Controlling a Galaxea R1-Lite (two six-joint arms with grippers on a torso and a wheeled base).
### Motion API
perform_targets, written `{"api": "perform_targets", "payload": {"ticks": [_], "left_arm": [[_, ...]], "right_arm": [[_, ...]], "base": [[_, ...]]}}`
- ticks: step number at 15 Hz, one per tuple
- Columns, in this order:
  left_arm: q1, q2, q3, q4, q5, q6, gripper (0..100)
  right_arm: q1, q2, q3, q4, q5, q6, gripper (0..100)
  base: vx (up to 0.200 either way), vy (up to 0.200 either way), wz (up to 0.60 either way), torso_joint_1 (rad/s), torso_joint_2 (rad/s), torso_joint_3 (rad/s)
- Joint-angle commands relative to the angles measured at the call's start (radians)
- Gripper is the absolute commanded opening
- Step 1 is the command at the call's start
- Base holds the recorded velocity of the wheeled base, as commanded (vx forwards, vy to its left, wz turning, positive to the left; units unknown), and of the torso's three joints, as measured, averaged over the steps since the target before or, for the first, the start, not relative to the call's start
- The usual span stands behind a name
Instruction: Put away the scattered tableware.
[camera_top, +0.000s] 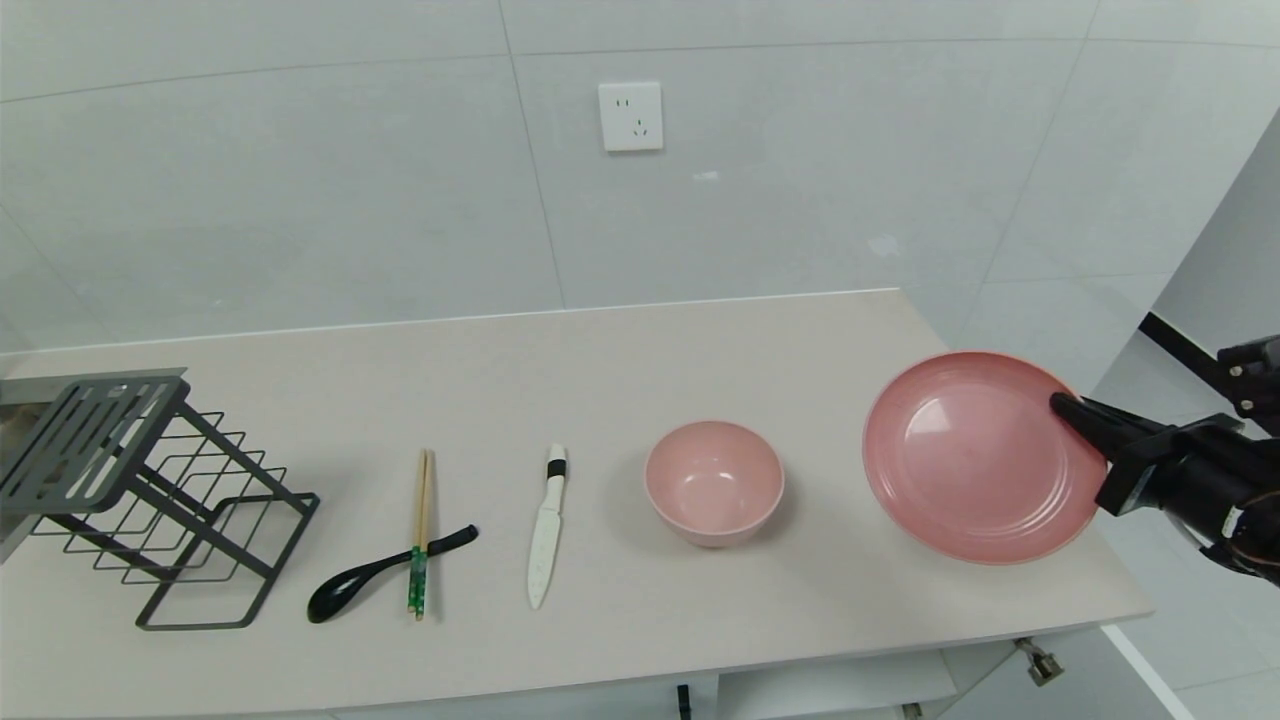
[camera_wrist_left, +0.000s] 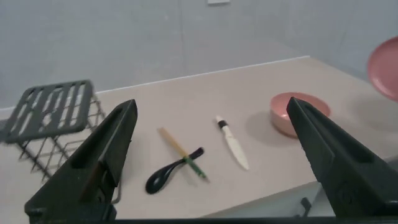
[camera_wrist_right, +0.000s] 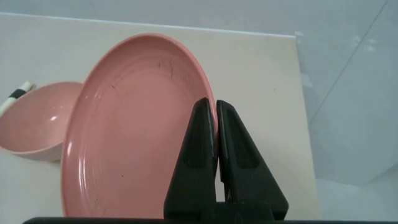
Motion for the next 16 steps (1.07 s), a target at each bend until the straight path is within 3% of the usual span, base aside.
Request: {"api": "perform_targets", "payload": {"ticks": [1, 3, 4, 8, 11, 16], "left_arm": [[-0.042, 0.283, -0.167, -0.016, -0.140, 0.013, 100], [-0.043, 0.373, -0.228, -0.047, -0.218, 0.018, 100], [-0.043, 0.456, -0.253, -0.123, -0.298, 0.019, 100], [-0.043, 0.691, -0.207, -0.321, -0.382, 0.012, 100], [-0.065, 0.844, -0.205, -0.335, -0.388, 0.007, 100], [-0.135, 1.051, -0.290, -0.337, -0.387, -0.001, 100]], "right_arm": [[-0.010, -0.048, -0.004, -0.001, 0.001, -0.002, 0], [-0.018, -0.056, 0.001, -0.001, 0.001, -0.006, 0], [-0.050, -0.079, -0.010, -0.001, 0.004, -0.008, 0], [-0.058, -0.119, -0.016, -0.001, 0.024, -0.010, 0], [-0.058, -0.136, -0.013, -0.001, 0.024, -0.010, 0], [-0.055, -0.137, -0.010, -0.001, 0.024, -0.011, 0]], "base": [[0.000, 0.000, 0.00, 0.000, 0.00, 0.000], [0.000, 0.000, 0.00, 0.000, 0.00, 0.000], [0.000, 0.000, 0.00, 0.000, 0.00, 0.000], [0.000, 0.000, 0.00, 0.000, 0.00, 0.000], [0.000, 0.000, 0.00, 0.000, 0.00, 0.000], [0.000, 0.000, 0.00, 0.000, 0.00, 0.000]]}}
